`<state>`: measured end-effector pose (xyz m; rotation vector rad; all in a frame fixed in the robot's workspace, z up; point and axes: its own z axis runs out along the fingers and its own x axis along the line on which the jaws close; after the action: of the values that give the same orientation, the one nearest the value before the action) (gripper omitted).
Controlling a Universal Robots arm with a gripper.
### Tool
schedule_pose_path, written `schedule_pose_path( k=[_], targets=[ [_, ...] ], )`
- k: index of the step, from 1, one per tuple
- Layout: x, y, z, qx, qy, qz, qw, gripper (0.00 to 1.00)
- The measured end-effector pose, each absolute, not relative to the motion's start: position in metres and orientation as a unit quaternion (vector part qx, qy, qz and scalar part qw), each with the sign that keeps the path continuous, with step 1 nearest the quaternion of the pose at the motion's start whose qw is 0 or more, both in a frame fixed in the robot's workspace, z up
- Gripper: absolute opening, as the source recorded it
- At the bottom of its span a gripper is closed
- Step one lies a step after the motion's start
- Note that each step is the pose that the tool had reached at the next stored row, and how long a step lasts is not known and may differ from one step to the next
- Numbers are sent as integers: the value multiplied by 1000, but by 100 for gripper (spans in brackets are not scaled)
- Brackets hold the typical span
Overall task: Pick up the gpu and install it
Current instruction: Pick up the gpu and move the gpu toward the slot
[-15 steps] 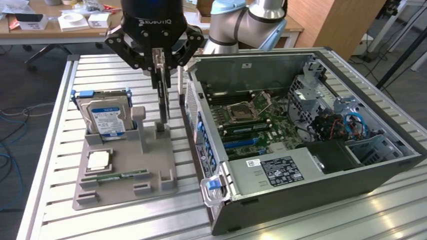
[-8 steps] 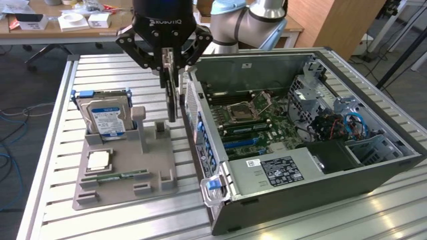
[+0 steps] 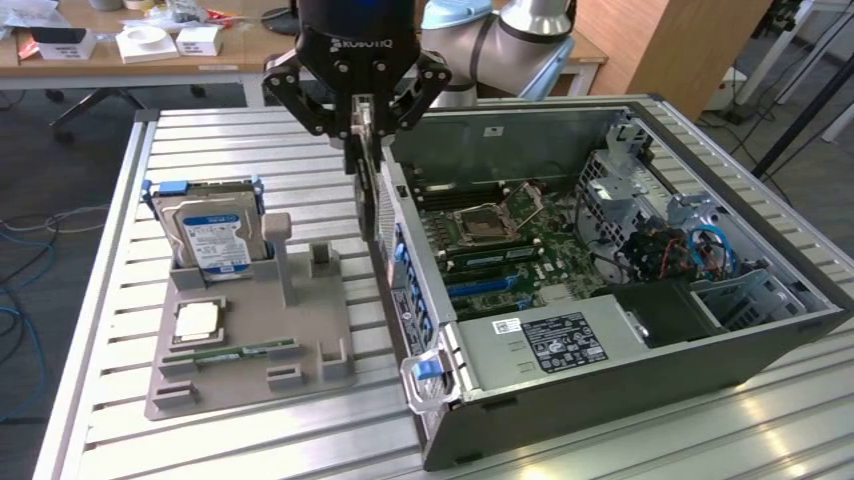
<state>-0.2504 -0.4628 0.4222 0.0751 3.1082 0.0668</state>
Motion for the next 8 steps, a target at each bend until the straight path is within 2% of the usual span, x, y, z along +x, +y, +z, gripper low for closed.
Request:
schedule_pose_path(
  k=[8],
  targets=[
    [-225, -463, 422, 24, 999, 21, 16, 26]
  ],
)
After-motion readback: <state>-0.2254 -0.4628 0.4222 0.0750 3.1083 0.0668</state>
